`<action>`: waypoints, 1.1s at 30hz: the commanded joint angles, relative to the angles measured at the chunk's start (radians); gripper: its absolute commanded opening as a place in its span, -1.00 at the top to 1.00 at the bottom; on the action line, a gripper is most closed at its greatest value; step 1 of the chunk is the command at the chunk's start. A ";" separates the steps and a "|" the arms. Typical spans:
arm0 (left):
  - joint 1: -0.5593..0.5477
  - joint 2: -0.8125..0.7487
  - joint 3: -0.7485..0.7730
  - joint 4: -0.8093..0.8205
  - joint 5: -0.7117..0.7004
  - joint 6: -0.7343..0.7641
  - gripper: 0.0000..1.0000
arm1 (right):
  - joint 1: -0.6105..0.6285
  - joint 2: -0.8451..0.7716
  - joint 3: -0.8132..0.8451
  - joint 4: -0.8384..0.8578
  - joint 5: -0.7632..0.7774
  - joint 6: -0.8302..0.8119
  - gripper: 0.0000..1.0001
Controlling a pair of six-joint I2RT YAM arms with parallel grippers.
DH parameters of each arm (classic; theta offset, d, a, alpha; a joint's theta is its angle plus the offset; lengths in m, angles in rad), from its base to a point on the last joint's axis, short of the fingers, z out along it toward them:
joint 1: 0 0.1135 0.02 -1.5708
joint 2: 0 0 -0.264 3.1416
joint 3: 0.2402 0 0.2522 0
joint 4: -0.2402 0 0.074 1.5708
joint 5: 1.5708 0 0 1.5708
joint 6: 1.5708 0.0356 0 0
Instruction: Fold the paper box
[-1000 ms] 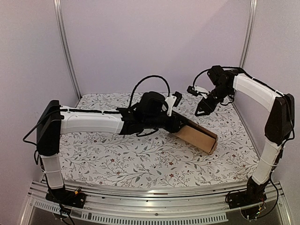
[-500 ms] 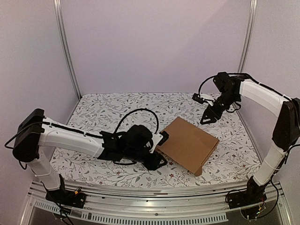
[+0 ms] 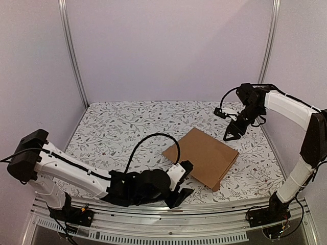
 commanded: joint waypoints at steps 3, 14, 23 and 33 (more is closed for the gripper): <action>-0.078 0.229 0.188 0.178 -0.295 0.091 -0.20 | -0.069 0.111 0.045 -0.089 0.004 0.019 -0.18; 0.182 0.371 0.365 0.112 0.031 -0.046 -0.17 | -0.081 0.236 0.048 -0.089 -0.036 0.052 -0.30; 0.334 0.515 0.495 -0.067 0.336 -0.103 -0.06 | -0.088 0.266 0.005 -0.124 -0.114 0.059 -0.31; 0.457 0.581 0.647 -0.207 0.317 0.226 -0.08 | -0.089 0.226 -0.061 -0.186 -0.232 0.023 -0.27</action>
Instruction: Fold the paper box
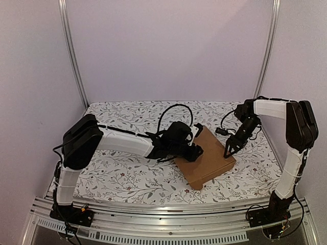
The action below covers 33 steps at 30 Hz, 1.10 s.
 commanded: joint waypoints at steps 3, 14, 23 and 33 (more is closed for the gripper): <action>0.082 0.060 0.073 -0.091 0.033 0.215 -0.08 | 0.004 -0.039 -0.036 -0.049 -0.102 -0.020 -0.28; -0.054 -0.550 -0.705 0.491 -0.034 0.258 -0.25 | 0.003 -0.198 -0.072 0.027 0.035 -0.079 -0.31; -0.164 -0.571 -0.988 0.688 -0.069 0.124 -0.23 | 0.129 -0.272 -0.098 0.148 0.114 -0.169 -0.29; -0.156 -0.337 -0.692 0.430 -0.065 0.188 -0.18 | 0.190 -0.144 -0.043 0.249 0.161 -0.062 -0.13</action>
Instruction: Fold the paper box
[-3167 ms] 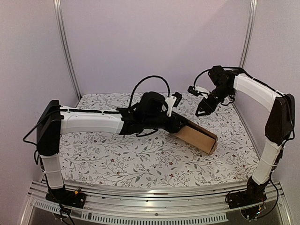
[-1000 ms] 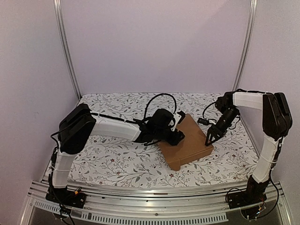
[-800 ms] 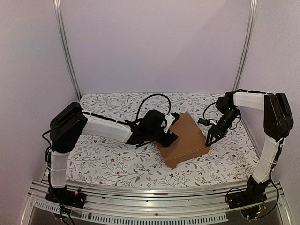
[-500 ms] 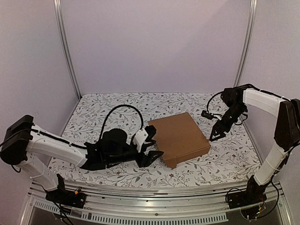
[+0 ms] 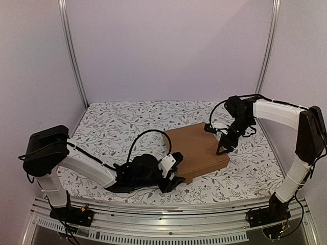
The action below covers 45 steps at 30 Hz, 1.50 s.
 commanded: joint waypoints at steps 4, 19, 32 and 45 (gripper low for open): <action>0.015 0.092 0.137 -0.140 0.011 0.020 -0.14 | 0.002 0.096 0.071 0.046 0.011 0.057 -0.06; -0.125 0.045 0.101 -0.112 -0.298 -0.087 -0.25 | -0.090 0.223 0.189 -0.010 -0.100 0.104 0.04; -0.059 -0.005 0.032 -0.072 -0.186 -0.149 -0.22 | -0.099 0.341 0.186 -0.021 -0.069 0.140 0.55; -0.094 -0.048 -0.032 0.005 -0.117 -0.043 -0.27 | -0.174 0.365 0.173 -0.031 -0.057 0.212 0.60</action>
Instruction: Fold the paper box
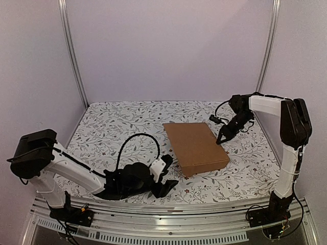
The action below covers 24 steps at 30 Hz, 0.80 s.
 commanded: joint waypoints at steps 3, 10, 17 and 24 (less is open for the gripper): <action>-0.006 0.140 0.124 0.059 0.092 0.133 -0.29 | -0.011 0.071 -0.049 -0.015 0.111 0.027 0.60; 0.004 0.228 0.232 0.181 0.094 0.230 -0.38 | -0.010 0.073 -0.054 0.000 0.092 0.024 0.60; 0.043 0.331 0.417 0.080 0.117 0.337 -0.39 | -0.011 0.093 -0.045 0.000 0.056 0.006 0.59; 0.045 0.335 0.471 0.055 0.177 0.374 -0.39 | -0.012 0.098 -0.041 -0.011 0.089 0.022 0.58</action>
